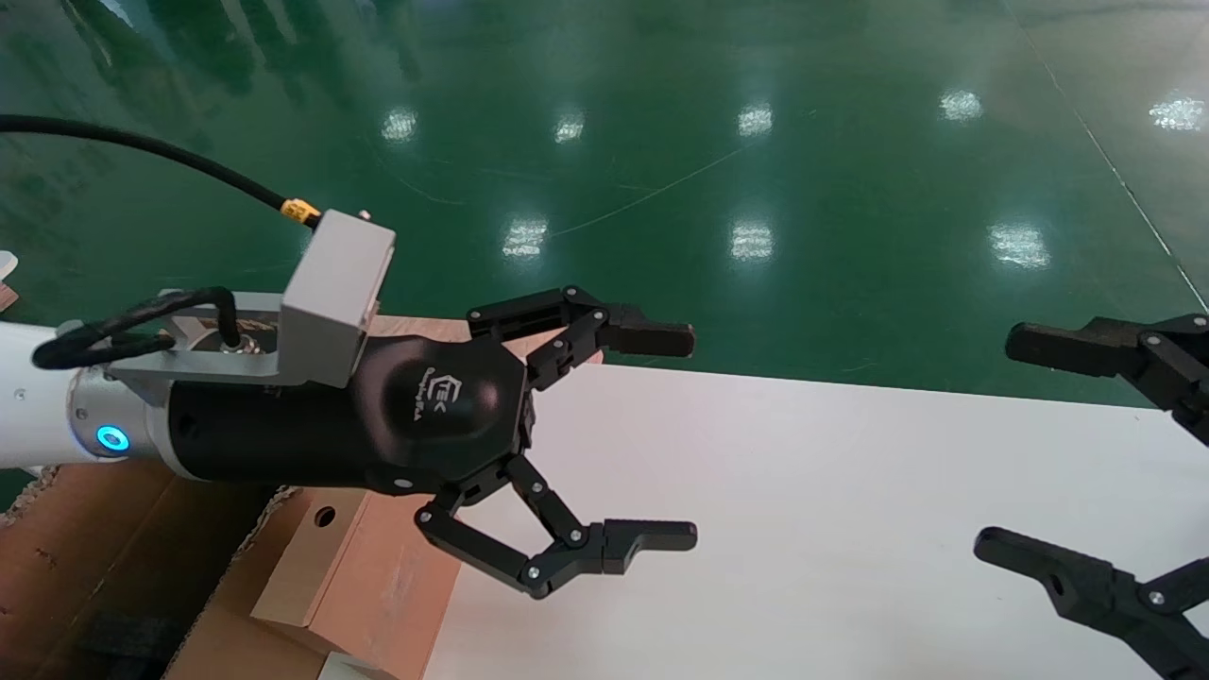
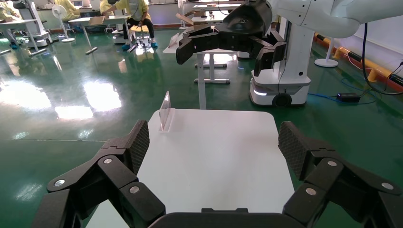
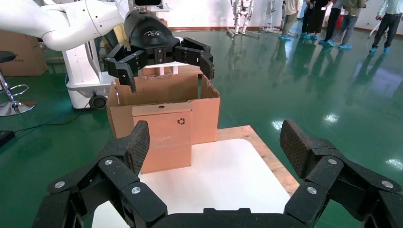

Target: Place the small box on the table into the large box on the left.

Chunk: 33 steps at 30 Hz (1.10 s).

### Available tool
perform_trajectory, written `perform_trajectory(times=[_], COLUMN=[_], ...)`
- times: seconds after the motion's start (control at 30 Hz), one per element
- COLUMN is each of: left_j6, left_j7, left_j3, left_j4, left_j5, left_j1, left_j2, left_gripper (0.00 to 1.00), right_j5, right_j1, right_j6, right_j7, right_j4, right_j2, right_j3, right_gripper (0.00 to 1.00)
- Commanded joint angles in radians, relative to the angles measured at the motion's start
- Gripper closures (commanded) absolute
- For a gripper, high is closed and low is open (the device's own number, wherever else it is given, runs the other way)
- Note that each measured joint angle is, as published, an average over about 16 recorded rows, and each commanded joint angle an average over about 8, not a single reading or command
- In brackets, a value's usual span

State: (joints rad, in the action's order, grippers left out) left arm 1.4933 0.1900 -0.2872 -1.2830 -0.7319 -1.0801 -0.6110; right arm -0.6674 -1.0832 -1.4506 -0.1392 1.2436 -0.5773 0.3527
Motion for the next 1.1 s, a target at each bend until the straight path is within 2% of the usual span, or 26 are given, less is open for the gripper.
perform_trajectory(times=[0.03,0.43,0.47,0.7,0.73,0.9,1.1], left_j6=[0.000,0.000,0.000,-0.018,-0.025,-0.060,-0.044], left_j7=[0.000,0.000,0.000,0.022,0.034,0.139,0.290], left_j3=[0.000,0.001,0.001,-0.001,-0.003,-0.026,-0.073], left_j4=[0.000,0.000,0.000,-0.004,-0.008,-0.044,-0.070], left_j5=[0.000,0.000,0.000,-0.028,-0.041,-0.145,-0.306], left_j1=[0.000,0.001,0.001,-0.010,-0.015,-0.070,-0.194], left_j2=[0.000,0.000,0.000,0.029,0.040,0.117,0.190], left_gripper=[0.00,0.00,0.00,0.00,0.00,0.00,0.00], right_j5=[0.000,0.000,0.000,0.000,0.000,0.000,0.000], right_j1=[0.000,0.000,0.000,0.000,0.000,0.000,0.000], right_j6=[0.000,0.000,0.000,0.000,0.000,0.000,0.000], right_j7=[0.000,0.000,0.000,0.000,0.000,0.000,0.000], right_j4=[0.000,0.000,0.000,0.000,0.000,0.000,0.000], right_j2=[0.000,0.000,0.000,0.000,0.000,0.000,0.000], right_j3=[0.000,0.000,0.000,0.000,0.000,0.000,0.000], right_gripper=[0.00,0.02,0.10,0.95,1.00,1.00,1.00])
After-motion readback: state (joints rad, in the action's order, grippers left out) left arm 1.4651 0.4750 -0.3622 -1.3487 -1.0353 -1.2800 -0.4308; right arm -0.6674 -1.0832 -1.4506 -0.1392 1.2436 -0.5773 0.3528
